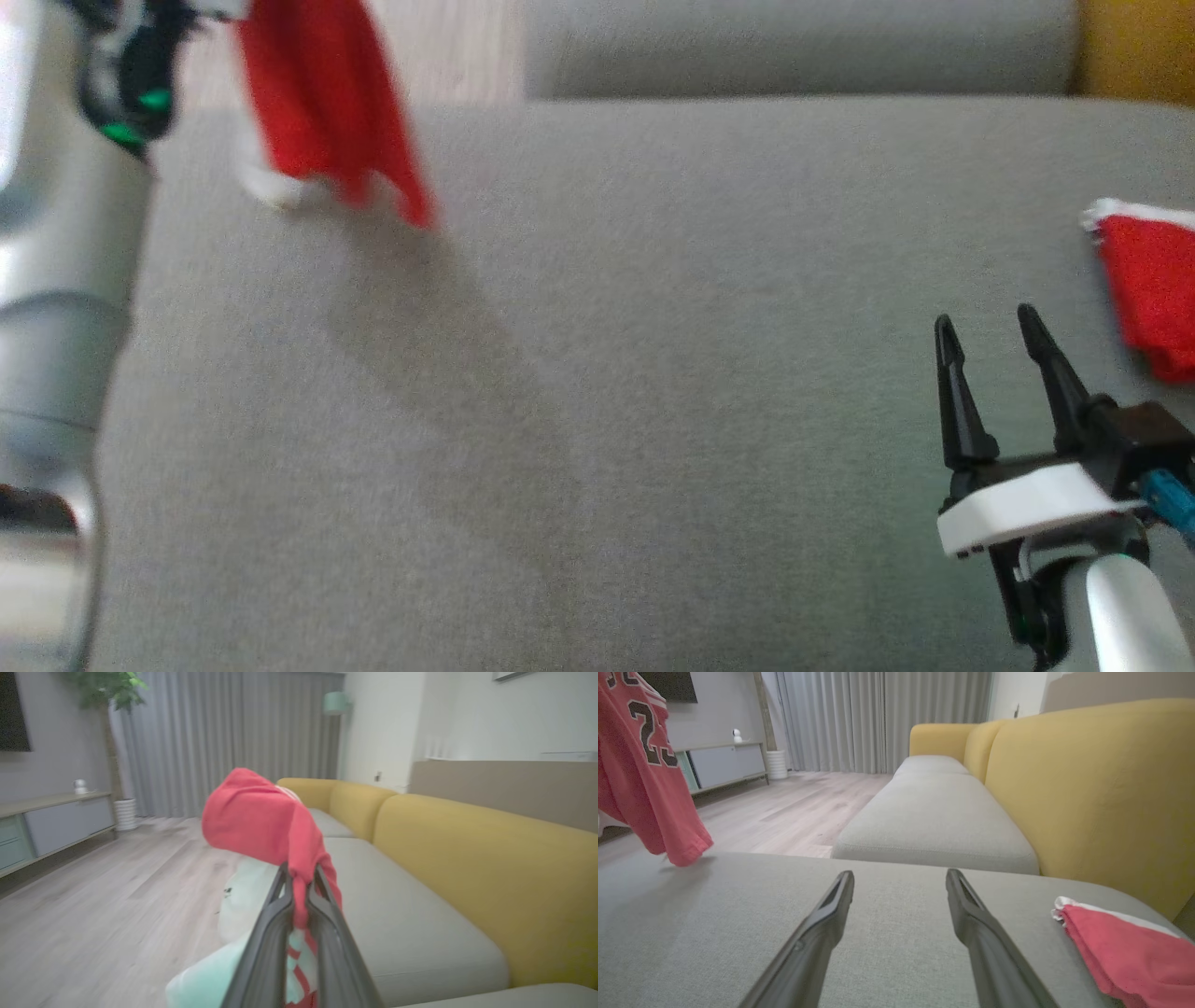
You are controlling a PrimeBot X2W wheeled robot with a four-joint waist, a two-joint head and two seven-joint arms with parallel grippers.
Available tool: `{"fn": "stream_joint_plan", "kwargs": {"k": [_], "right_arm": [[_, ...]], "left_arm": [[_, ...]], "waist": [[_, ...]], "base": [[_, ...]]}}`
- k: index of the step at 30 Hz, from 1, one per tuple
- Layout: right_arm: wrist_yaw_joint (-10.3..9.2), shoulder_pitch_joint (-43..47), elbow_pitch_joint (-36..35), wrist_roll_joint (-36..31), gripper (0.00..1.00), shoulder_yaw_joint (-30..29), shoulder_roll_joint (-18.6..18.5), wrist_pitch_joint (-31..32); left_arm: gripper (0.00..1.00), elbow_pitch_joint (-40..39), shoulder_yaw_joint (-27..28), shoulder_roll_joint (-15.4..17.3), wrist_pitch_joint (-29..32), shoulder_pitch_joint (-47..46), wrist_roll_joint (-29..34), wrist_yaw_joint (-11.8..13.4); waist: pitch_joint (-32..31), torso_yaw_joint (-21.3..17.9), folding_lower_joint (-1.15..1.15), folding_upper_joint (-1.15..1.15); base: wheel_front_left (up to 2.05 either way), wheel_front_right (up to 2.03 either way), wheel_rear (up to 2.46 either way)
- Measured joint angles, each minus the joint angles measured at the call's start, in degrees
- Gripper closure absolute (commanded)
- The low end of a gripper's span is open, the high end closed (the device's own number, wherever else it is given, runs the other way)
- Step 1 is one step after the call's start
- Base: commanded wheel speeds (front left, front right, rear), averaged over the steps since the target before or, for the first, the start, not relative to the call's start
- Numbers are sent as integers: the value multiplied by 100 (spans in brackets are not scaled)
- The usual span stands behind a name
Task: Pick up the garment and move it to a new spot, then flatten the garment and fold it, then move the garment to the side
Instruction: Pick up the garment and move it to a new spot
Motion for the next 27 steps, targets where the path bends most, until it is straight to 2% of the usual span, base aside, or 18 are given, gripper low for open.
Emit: {"fn": "stream_joint_plan", "kwargs": {"k": [7,10,12,16,19,27], "right_arm": [[0,53,93,56,0,-76,2,-109],[0,54,101,79,0,-107,3,-160],[0,51,127,87,0,-136,2,-182],[0,13,199,134,0,-135,5,-224],[0,-93,250,133,0,-126,7,-272],[0,-639,397,123,0,-71,7,-394]], "left_arm": [[100,-1210,-36,-626,202,301,-270,577],[100,-1806,-44,-965,269,675,-476,867],[100,-2090,-89,-1062,276,1102,-541,995],[100,-2106,-96,-1001,181,2341,-683,1247],[100,-1780,-78,-904,-53,3110,-721,1361],[100,-773,313,-731,-967,3395,-721,1439]], "waist": [[-390,-389,2,0],[-365,-498,1,0],[-266,-520,3,0],[-5,-558,4,0],[249,-600,4,0],[979,-758,5,0]], "base": [[0,0,0],[0,0,0],[0,0,0],[0,0,0],[0,0,0],[0,0,0]]}}
